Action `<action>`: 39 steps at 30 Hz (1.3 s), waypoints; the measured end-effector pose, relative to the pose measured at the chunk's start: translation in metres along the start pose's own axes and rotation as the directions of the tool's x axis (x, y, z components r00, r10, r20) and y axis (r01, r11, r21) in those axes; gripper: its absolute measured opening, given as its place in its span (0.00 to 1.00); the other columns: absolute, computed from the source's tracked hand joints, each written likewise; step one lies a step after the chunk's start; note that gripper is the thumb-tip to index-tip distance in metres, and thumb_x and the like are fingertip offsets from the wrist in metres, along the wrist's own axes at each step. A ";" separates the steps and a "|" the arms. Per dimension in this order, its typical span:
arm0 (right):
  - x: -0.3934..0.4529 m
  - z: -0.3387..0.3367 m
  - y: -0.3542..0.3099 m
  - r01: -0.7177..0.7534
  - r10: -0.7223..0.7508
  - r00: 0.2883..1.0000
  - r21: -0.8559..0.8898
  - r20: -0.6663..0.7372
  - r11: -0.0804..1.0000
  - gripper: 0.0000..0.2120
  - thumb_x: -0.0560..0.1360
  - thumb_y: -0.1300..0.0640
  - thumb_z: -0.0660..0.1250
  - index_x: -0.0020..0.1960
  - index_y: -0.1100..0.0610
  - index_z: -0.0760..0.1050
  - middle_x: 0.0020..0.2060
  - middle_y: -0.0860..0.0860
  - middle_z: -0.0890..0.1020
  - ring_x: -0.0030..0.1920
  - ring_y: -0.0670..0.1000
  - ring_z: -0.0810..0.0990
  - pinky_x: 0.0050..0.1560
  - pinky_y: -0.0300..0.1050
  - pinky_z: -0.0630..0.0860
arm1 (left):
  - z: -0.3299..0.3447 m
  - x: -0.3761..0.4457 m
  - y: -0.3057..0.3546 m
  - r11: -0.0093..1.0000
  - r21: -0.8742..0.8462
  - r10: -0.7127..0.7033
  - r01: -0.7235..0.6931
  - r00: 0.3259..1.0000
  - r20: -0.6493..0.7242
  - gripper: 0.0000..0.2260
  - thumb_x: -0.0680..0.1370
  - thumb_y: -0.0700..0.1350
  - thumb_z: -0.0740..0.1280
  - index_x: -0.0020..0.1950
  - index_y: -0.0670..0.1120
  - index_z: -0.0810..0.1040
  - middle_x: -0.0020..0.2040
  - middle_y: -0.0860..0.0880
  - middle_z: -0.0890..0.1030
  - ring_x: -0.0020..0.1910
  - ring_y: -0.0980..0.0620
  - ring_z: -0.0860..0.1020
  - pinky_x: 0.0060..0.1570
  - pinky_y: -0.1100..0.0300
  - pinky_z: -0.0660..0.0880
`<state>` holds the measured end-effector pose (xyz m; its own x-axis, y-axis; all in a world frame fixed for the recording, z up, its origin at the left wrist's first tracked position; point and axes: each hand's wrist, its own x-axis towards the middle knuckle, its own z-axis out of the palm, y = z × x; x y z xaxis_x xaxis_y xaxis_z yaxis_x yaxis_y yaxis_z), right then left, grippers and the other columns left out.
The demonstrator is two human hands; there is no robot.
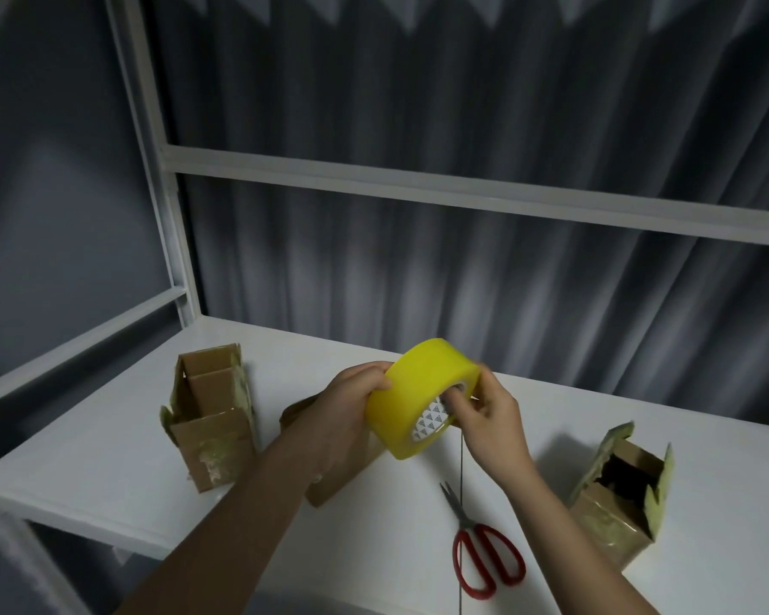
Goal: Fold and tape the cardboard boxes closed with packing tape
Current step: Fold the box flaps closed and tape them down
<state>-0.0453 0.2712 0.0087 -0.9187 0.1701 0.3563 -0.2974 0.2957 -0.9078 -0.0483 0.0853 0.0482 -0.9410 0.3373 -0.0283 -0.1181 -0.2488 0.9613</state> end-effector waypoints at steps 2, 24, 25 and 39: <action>-0.001 0.000 -0.002 0.041 -0.041 0.999 -0.016 -0.011 0.999 0.10 0.76 0.60 0.67 0.57 0.52 0.77 0.41 0.44 0.83 0.43 0.46 0.83 0.45 0.47 0.81 | 0.002 0.002 0.000 1.000 0.009 -0.017 0.017 1.000 -0.012 0.10 0.71 0.45 0.62 0.47 0.46 0.81 0.46 0.39 0.82 0.44 0.42 0.81 0.50 0.47 0.76; 0.005 -0.005 -0.004 0.045 -0.045 0.999 0.038 0.003 0.998 0.13 0.76 0.63 0.67 0.57 0.50 0.77 0.42 0.45 0.84 0.44 0.46 0.83 0.43 0.43 0.80 | 0.016 0.002 0.009 0.999 0.012 -0.053 0.053 0.998 -0.019 0.15 0.61 0.50 0.65 0.45 0.46 0.72 0.46 0.36 0.77 0.45 0.41 0.77 0.53 0.42 0.74; 0.004 -0.005 -0.005 0.041 -0.041 0.999 0.042 0.005 0.998 0.13 0.76 0.64 0.66 0.57 0.49 0.77 0.42 0.44 0.84 0.43 0.46 0.83 0.43 0.42 0.80 | 0.017 0.000 0.009 0.999 0.005 -0.049 0.049 0.999 -0.017 0.14 0.61 0.49 0.65 0.45 0.46 0.73 0.46 0.35 0.77 0.45 0.41 0.77 0.53 0.42 0.74; -0.003 -0.002 -0.009 0.071 -0.072 0.997 0.010 0.006 0.997 0.12 0.77 0.63 0.66 0.57 0.49 0.76 0.40 0.45 0.84 0.40 0.46 0.83 0.41 0.44 0.80 | 0.015 -0.008 0.015 0.998 -0.026 -0.064 0.064 0.998 -0.014 0.10 0.77 0.42 0.56 0.44 0.42 0.76 0.38 0.41 0.81 0.35 0.45 0.80 0.39 0.56 0.74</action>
<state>-0.0391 0.2696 0.0164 -0.8968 0.1424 0.4189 -0.3649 0.2974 -0.8823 -0.0375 0.0921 0.0671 -0.9360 0.3394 -0.0936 -0.1859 -0.2505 0.9501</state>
